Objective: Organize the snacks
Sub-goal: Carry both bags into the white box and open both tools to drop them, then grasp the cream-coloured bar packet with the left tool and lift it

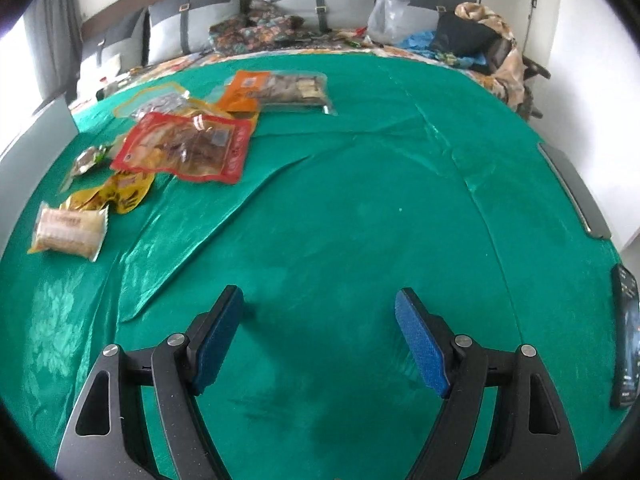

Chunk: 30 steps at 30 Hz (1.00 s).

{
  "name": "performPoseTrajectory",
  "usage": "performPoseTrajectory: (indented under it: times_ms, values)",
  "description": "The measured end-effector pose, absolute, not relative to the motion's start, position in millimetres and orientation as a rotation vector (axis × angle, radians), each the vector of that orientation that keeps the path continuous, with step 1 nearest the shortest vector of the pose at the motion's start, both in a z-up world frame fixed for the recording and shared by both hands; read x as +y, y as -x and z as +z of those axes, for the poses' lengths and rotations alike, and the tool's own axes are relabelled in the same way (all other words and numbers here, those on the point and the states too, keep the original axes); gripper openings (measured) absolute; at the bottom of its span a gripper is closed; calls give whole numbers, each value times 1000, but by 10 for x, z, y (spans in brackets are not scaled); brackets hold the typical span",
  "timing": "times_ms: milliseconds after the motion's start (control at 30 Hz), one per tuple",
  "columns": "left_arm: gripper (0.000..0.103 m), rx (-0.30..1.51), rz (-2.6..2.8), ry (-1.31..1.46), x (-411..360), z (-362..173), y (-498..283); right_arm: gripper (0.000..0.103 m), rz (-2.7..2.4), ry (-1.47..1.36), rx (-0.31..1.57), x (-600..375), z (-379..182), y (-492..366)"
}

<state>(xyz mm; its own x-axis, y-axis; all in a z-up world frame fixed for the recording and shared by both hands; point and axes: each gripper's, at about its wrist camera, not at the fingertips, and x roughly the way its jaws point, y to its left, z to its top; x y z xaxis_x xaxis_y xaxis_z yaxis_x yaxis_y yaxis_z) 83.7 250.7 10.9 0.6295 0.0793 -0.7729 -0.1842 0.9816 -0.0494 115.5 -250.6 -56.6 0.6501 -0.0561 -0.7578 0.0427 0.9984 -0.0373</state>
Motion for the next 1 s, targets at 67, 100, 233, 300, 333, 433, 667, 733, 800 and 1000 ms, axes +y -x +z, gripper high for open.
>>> performPoseTrajectory:
  times_ms: [67,100,233,300,333,433,667,733,800,1000]
  values:
    - [81,885,156,99,2439,78,-798,84,-55,10,865,-2524,-569,-1200]
    - [81,882,154,89,2415,79,-781,85,-57,9,867,-2522,-569,-1217]
    - [81,882,155,49,2331,70,-784,90,-61,13,874,-2512,-580,-1245]
    - [81,828,187,52,2328,164,-735,91,-61,10,876,-2516,-578,-1242]
    - [81,790,213,60,2326,235,-691,91,-61,10,876,-2512,-578,-1238]
    - [81,660,268,65,2250,513,-528,91,-61,9,878,-2521,-574,-1236]
    - [102,542,6,-28,1582,874,-472,91,-62,9,879,-2515,-576,-1235]
    - [102,591,-130,-70,1341,817,-546,91,-62,9,879,-2522,-574,-1234]
    - [102,672,-271,-153,1023,685,-666,91,-62,9,879,-2519,-574,-1234]
    - [102,822,-548,-433,183,196,-1022,91,-62,9,879,-2516,-574,-1235]
